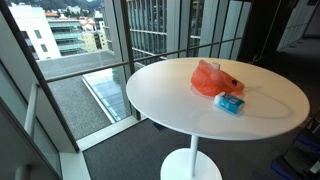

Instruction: Put the white bottle on the table

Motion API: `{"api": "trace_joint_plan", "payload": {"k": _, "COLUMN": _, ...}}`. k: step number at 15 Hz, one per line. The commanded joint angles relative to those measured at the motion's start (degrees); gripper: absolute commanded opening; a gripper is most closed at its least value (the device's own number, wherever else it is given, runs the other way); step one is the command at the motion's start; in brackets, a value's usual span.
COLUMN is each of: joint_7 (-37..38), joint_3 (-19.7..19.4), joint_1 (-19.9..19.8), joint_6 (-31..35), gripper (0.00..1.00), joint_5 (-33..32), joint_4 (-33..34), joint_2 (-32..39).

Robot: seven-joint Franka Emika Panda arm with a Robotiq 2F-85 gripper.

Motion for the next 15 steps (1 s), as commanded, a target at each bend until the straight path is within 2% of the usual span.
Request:
{"api": "trace_joint_plan", "payload": {"k": 1, "joint_7": 0.09, "joint_3": -0.38, "joint_1": 1.32, "joint_6": -0.61, "gripper": 1.00, "joint_5": 3.41, "joint_4": 8.15, "joint_2": 9.68}}
{"api": "trace_joint_plan", "payload": {"k": 6, "joint_7": 0.77, "joint_3": -0.22, "joint_1": 1.79, "joint_6": 1.04, "gripper": 1.00, "joint_5": 3.83, "joint_4": 12.46, "joint_2": 18.22}}
{"api": "trace_joint_plan", "payload": {"k": 8, "joint_7": 0.02, "joint_3": -0.46, "joint_1": 1.78, "joint_6": 1.32, "gripper": 1.00, "joint_5": 3.12, "joint_4": 10.20, "joint_2": 16.63}}
{"api": "trace_joint_plan", "payload": {"k": 15, "joint_7": 0.36, "joint_3": -0.43, "joint_1": 2.05, "joint_6": 2.48, "gripper": 1.00, "joint_5": 4.22, "joint_4": 11.65, "joint_2": 19.60}}
